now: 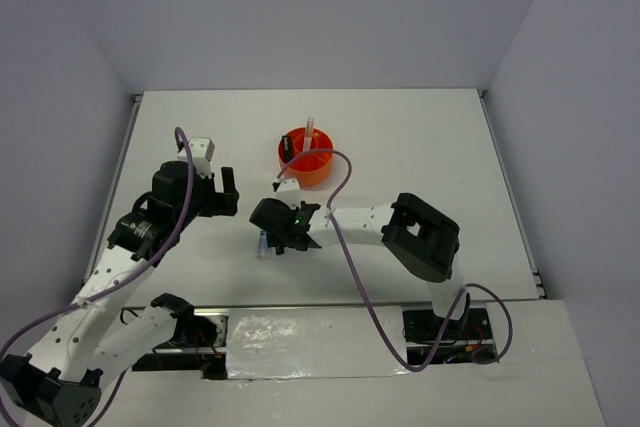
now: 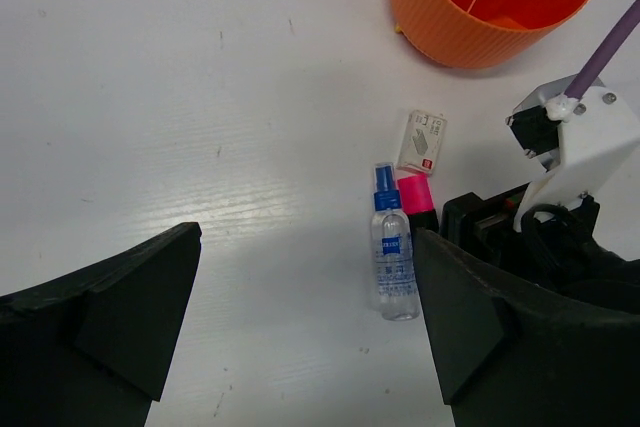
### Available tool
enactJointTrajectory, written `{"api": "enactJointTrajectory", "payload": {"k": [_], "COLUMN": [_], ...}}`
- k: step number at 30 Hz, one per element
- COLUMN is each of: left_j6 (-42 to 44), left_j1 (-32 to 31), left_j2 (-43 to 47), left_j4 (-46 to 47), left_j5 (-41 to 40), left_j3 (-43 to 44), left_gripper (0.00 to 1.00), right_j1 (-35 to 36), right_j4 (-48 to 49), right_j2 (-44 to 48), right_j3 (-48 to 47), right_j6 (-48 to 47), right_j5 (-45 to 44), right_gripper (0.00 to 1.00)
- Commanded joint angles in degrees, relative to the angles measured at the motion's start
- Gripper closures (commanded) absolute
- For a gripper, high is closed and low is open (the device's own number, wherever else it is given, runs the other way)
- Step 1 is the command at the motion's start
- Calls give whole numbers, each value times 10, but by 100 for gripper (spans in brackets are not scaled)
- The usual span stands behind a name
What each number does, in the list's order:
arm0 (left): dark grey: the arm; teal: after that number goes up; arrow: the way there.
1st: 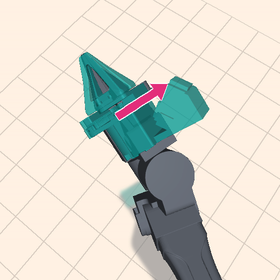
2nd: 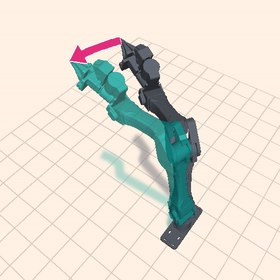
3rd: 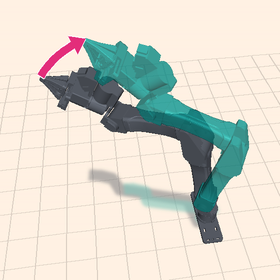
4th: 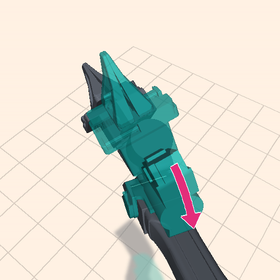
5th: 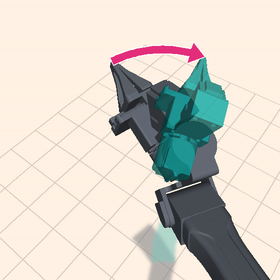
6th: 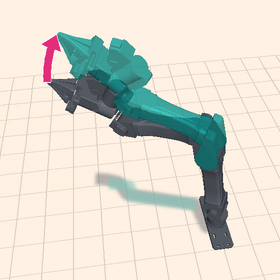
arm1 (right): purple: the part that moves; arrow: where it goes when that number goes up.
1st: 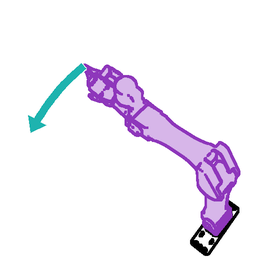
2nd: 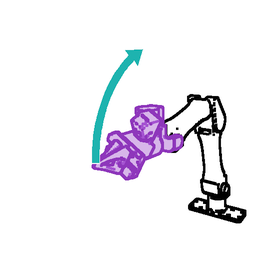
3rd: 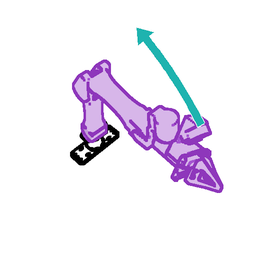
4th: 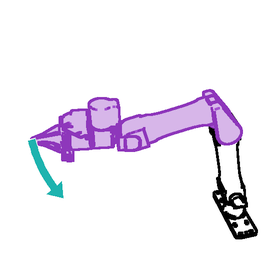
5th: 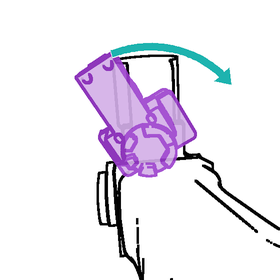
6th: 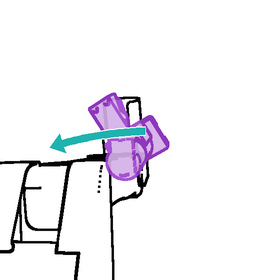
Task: Sort the stationery into containers
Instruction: Move the stationery to the center of the board, then pick up the stationery from the center of the board.
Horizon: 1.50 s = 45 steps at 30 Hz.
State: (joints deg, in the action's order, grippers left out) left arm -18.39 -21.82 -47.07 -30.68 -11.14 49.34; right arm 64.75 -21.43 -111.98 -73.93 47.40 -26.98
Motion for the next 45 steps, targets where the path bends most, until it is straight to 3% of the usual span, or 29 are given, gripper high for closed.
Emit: {"api": "enactJointTrajectory", "payload": {"k": [1,11,16,21,23,25,30,33,35,38,39,45], "left_j6": [-8,-6,-5,-5,-6,-12,-48,-95,-146,-232,-251,-326], "left_j1": [3,3,3,3,2,2,3,2,3,-5,-21,-125], "left_j2": [4,-4,-7,-11,-10,-8,10,30,41,44,42,-10], "left_j4": [8,6,7,7,7,8,25,72,115,240,290,377], "left_j5": [-9,-2,2,6,8,10,64,130,217,318,325,279], "left_j3": [6,6,4,5,5,6,-5,-35,-75,-131,-140,-134], "left_gripper": [1,1,1,1,1,1,1,1,1,1,1,1], "right_j1": [6,-2,-2,-2,-2,2,19,25,27,32,32,35], "right_j4": [3,-1,13,21,30,73,139,152,157,169,176,195], "right_j2": [-10,-31,1,27,36,63,162,217,246,324,339,447], "right_j3": [-24,-26,12,57,71,109,192,224,243,268,273,294], "right_j6": [1,0,-4,-25,-41,-56,-94,-102,-105,-114,-117,-133], "right_j5": [-10,-6,-1,1,6,25,34,31,26,25,23,1], "right_gripper": [37,40,52,55,64,71,74,76,76,75,75,75]}}
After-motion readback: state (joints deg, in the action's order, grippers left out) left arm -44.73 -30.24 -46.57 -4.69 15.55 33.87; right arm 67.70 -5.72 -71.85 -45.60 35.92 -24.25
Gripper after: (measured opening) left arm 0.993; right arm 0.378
